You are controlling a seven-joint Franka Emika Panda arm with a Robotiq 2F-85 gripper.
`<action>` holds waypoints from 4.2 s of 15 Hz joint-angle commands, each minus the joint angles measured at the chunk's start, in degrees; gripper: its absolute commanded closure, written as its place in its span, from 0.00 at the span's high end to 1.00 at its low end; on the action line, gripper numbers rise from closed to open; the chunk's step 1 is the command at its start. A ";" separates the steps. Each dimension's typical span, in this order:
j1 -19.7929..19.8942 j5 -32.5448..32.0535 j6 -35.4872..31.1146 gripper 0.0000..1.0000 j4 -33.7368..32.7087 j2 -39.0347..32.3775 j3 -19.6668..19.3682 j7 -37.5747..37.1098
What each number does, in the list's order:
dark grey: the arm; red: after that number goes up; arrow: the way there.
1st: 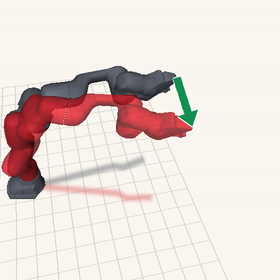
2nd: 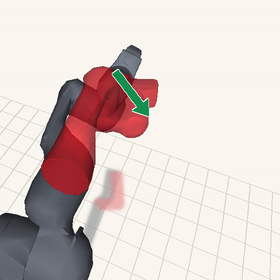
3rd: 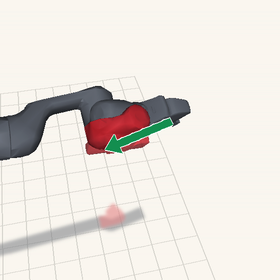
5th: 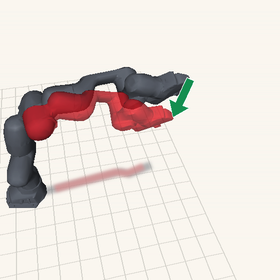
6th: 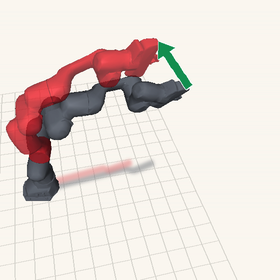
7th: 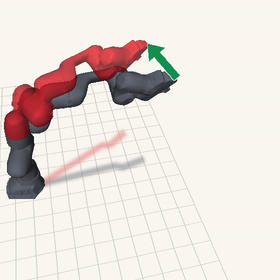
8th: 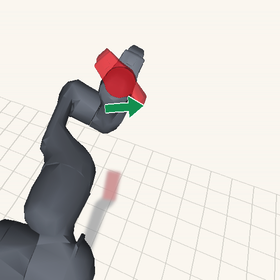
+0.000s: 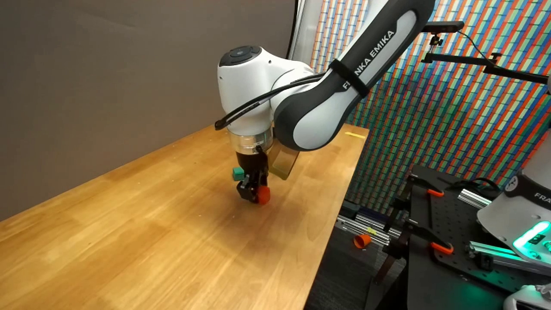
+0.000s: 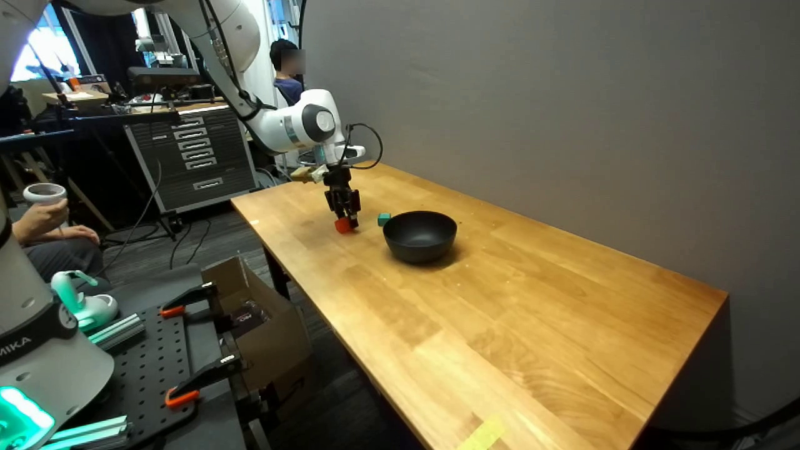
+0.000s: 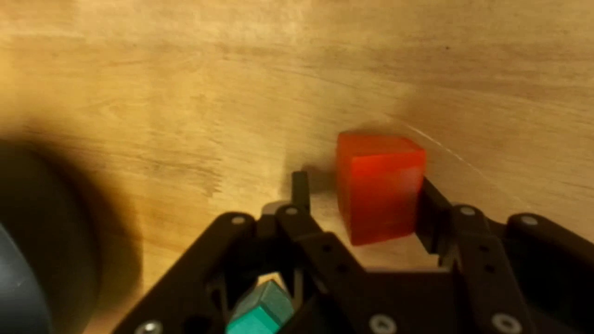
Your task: Put the orange and green blocks in the black bowl one at a time
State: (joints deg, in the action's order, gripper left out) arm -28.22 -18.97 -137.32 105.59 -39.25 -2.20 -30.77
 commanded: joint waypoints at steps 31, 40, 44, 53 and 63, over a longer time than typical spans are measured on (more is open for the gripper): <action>15.38 11.67 7.67 1.00 -7.35 5.59 5.27 -0.18; 11.97 18.23 7.38 1.00 -13.72 -2.86 4.10 -6.17; 12.34 19.77 5.33 1.00 -16.47 -7.15 3.80 -7.14; 12.22 19.91 5.17 0.56 -20.74 -10.63 2.27 -8.18; 11.09 15.99 5.87 0.13 -13.09 -0.19 -1.53 -8.89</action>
State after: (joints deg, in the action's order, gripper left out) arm -15.49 -0.59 -132.03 87.72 -46.25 -0.97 -38.57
